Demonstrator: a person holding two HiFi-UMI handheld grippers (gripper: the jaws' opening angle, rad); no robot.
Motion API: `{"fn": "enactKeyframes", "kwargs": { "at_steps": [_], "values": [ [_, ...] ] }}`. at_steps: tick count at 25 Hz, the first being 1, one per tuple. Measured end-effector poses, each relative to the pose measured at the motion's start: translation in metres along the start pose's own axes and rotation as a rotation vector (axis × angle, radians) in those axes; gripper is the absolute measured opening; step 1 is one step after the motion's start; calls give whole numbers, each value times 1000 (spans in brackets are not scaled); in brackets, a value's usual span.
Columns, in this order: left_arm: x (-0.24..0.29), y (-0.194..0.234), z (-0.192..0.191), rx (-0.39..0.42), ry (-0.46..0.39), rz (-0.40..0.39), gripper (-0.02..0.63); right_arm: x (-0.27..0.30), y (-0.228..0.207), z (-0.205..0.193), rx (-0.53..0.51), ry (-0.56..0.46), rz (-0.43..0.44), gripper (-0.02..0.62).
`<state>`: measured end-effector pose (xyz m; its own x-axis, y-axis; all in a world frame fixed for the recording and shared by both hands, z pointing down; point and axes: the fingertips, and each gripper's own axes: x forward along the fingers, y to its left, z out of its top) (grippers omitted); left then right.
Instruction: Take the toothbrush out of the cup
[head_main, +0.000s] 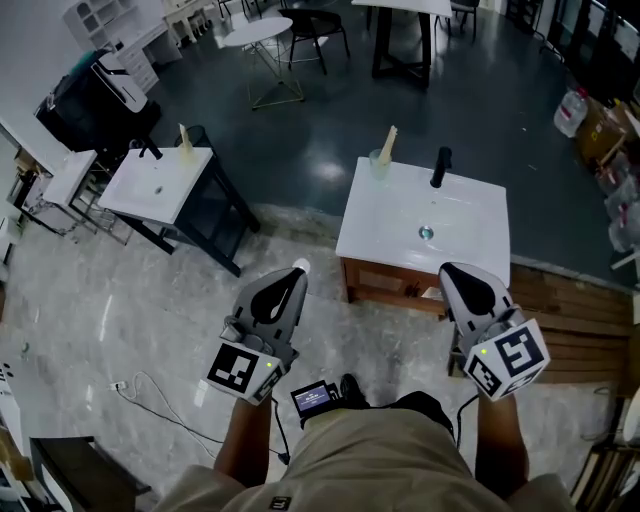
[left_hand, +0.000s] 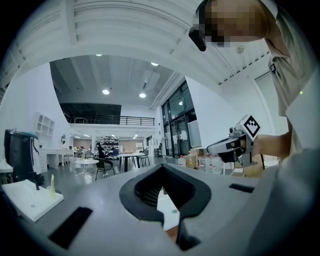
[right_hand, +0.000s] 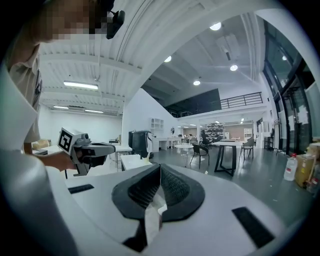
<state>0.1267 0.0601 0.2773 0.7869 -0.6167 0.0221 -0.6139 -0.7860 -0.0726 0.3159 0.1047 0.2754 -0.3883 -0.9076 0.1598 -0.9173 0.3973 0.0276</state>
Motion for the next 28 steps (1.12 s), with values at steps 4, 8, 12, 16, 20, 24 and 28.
{"fn": "enactKeyframes", "kwargs": {
  "at_steps": [4,8,12,16,20,24,28],
  "values": [
    [4,22,-1,-6,-14,-11,6,27,-1,5,-11,19,-4,6],
    [12,43,-14,-36,9,8,6,58,-17,1,-8,40,-8,6],
    [20,63,-27,-55,39,40,6,94,-41,-10,14,57,-10,6],
    [35,84,-36,-69,75,75,6,133,-69,-21,47,74,-9,6],
    [61,99,-44,-69,102,94,6,174,-110,-38,68,101,-28,6],
    [93,111,-58,-84,135,113,6,218,-158,-61,82,135,-45,6],
    [121,126,-80,-107,175,136,6,270,-203,-86,104,164,-59,6]
  ]
}}
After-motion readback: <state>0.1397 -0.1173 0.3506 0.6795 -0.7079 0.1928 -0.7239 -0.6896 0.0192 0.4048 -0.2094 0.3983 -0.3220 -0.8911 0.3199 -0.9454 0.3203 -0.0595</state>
